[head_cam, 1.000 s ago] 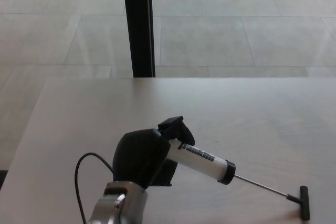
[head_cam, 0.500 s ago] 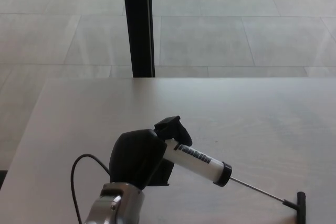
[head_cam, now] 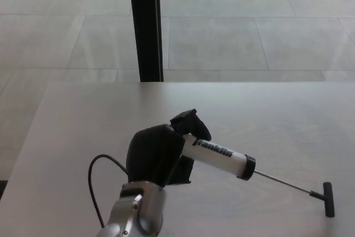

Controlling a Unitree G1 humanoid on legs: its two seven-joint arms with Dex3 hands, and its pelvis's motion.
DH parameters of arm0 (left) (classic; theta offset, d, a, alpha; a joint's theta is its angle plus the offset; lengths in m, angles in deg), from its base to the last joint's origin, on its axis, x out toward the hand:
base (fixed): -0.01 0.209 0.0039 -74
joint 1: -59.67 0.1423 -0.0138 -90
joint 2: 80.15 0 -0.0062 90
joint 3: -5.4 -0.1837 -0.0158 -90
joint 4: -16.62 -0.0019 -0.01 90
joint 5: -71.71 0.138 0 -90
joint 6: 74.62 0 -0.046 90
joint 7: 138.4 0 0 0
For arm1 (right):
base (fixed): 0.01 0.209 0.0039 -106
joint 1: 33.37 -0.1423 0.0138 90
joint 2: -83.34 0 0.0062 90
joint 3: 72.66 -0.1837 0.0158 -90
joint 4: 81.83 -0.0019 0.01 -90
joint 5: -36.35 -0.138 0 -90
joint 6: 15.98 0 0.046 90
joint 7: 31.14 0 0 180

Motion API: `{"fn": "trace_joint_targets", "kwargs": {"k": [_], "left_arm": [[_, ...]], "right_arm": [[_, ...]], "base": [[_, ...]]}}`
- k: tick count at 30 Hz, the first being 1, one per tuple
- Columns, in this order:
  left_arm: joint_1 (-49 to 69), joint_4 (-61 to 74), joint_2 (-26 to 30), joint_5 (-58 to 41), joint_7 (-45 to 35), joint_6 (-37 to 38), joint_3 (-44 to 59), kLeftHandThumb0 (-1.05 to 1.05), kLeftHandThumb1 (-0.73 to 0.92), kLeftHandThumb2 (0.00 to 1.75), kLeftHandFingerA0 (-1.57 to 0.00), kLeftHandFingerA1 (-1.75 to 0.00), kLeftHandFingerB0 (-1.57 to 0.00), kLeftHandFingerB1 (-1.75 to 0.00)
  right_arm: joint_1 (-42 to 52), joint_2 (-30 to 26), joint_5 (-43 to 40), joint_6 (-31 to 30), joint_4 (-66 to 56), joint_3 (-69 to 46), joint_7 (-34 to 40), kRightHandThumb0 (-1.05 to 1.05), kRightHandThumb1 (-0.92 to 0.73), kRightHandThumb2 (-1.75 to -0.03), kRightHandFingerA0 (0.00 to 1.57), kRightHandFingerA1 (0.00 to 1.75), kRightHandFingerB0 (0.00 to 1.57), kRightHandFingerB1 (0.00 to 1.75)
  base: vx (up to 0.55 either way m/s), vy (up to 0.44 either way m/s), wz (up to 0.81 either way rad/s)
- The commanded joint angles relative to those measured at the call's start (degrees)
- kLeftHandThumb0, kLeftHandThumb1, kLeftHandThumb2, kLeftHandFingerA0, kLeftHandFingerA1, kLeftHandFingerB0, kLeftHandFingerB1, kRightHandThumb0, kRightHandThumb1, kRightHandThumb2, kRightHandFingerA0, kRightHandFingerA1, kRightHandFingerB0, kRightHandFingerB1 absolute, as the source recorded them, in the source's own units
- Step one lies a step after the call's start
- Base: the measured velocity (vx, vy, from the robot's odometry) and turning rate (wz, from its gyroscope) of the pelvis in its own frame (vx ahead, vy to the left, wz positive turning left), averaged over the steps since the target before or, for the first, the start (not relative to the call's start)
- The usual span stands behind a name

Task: The robot uses its left hand to lift the air pump kept on the middle of the desk and use the right hand to compress the handle

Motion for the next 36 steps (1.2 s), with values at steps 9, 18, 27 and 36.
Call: {"fn": "trace_joint_targets", "kwargs": {"k": [9, 18, 27, 36], "left_arm": [[-1.1, 0.3, -8.5, -12.1, -0.9, -4.3, 9.8, -0.01, 0.49, 1.35, -0.89, -1.75, -0.74, -1.73], [-1.5, 1.0, -11.1, -15.8, -1.3, -6.7, 14.5, -0.08, 0.48, 1.36, -0.93, -1.75, -0.76, -1.74], [-3.4, 0.3, -10.5, -16.9, -0.2, -7.3, 15.8, -0.15, 0.44, 1.36, -0.96, -1.75, -0.8, -1.72], [-0.4, 1.5, -9.2, -16.5, -0.4, -6.9, 14.1, -0.12, 0.44, 1.34, -0.96, -1.75, -0.87, -1.63]], "right_arm": [[1.6, 0.2, 0.6, -2.5, 0.4, 0.4, 0.8, -0.59, -0.89, -0.67, 0.58, 0.6, 0.54, 0.45], [1.8, -0.2, 0.9, -6.0, 0.6, 2.1, 0.1, -0.63, -0.9, -0.66, 0.53, 0.6, 0.5, 0.43], [0.5, -1.3, -1.5, -14.8, -1.1, 4.3, -3.4, -0.8, -0.92, -0.72, 0.18, 0.43, 0.17, 0.34], [-2.5, -3.5, -0.7, -19.7, -2.4, 8.0, -5.4, -1.05, -0.87, -1.3, 0.0, 0.14, 0.0, 0.0]], "base": [[0.0, 0.0, 0.0], [0.0, 0.0, 0.0], [0.0, 0.0, 0.0], [0.0, 0.0, 0.0]]}}
